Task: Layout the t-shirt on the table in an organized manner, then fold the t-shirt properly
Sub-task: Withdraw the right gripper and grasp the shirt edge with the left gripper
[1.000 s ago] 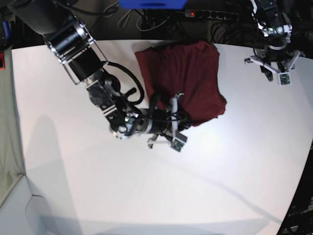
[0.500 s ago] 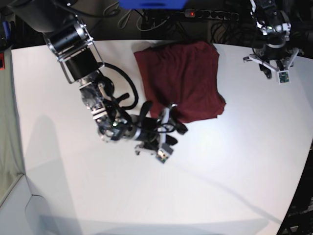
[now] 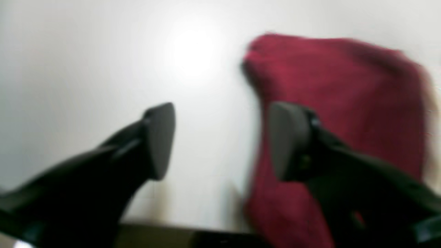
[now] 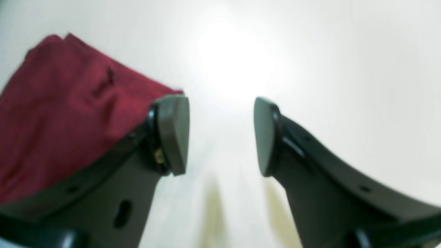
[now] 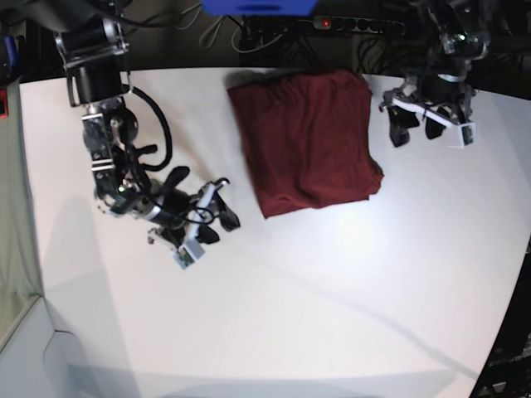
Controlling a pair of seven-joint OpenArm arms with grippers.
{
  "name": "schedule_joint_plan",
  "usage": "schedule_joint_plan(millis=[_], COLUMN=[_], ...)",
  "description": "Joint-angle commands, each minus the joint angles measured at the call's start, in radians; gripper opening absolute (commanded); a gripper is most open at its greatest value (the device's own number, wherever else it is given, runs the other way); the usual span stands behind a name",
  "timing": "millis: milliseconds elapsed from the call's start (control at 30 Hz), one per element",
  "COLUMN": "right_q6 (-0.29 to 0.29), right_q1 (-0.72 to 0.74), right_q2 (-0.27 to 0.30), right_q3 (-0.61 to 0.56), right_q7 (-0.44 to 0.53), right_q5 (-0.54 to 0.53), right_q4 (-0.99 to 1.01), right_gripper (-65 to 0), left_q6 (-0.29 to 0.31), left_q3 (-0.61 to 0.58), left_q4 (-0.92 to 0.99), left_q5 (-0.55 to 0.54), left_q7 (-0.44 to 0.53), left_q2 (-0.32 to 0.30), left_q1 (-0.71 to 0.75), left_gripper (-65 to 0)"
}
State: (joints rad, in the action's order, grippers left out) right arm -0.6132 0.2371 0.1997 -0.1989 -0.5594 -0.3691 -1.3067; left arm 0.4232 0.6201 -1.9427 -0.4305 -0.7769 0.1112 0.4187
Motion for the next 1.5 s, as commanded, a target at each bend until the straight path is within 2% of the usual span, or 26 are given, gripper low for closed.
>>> schedule_joint_plan(millis=[0,100,233,400,467,633,767,933,1000,1133,1233,1300,1467], right_q6=[-0.007,-0.007,-0.007,-0.007,-0.007,-0.007,-0.007,-0.007,-0.007,-0.007,-0.007,-0.007,-0.007], right_q1=[0.012,-0.020,-0.051,-0.087,-0.097,-0.134,-0.178,-0.221,-0.241,-0.275,-0.298,-0.313,-0.356], right_q2=[0.010,0.027,0.037,0.080,0.111,0.145,0.145,0.151,0.151,0.151,0.151,0.152,0.152], right_q3=[0.016,0.062,0.120,0.141,0.143,0.167,0.253,0.307,0.333,0.392,0.433,0.457,0.531], right_q7=[0.023,0.023,0.023,0.023,0.023,0.023,0.023,0.023,0.023,0.023,0.023,0.023,0.023], right_q5=[-0.015,-0.015,-0.015,-0.015,-0.015,-0.015,-0.015,-0.015,-0.015,-0.015,-0.015,-0.015,-0.015], right_q4=[-0.020,-0.020,-0.043,-0.129,-0.152,-0.190,-0.221,-0.261,-0.282,-0.328,-0.360,-0.379,-0.416], right_gripper=[-34.4,-34.4,-34.4,-34.4,-34.4,-34.4,-34.4,-34.4,-34.4,-34.4,-34.4,-34.4,-34.4], left_q6=[0.024,0.036,0.033,0.042,0.044,0.044,0.044,0.044,0.044,0.044,0.044,0.033,0.033], left_q3=[0.002,0.001,-0.004,-0.024,-0.059,-0.142,-0.199,-0.269,-0.286,-0.286,-0.293,-0.311,-0.452], left_q4=[-0.016,-0.005,0.058,0.211,0.262,0.351,0.431,0.524,0.552,0.624,0.694,0.739,0.845], left_q5=[-0.049,-0.127,-0.150,-0.153,-0.155,-0.155,-0.153,-0.149,-0.144,-0.144,-0.144,-0.143,-0.143], left_q7=[0.000,-0.054,-0.066,-0.066,-0.066,-0.062,-0.063,-0.057,-0.057,-0.056,-0.056,-0.057,-0.057], left_q2=[-0.015,-0.014,-0.012,-0.012,-0.017,-0.017,-0.018,-0.018,-0.018,-0.020,-0.046,-0.057,-0.127], left_q1=[-0.014,-0.048,-0.093,-0.145,-0.159,-0.180,-0.200,-0.225,-0.241,-0.284,-0.343,-0.380,-0.493], left_gripper=[-17.2,-10.8,-7.8,-7.8,-7.8,-7.8,-8.2,-9.1,-14.3,-37.3,-56.1,-65.0,-64.7])
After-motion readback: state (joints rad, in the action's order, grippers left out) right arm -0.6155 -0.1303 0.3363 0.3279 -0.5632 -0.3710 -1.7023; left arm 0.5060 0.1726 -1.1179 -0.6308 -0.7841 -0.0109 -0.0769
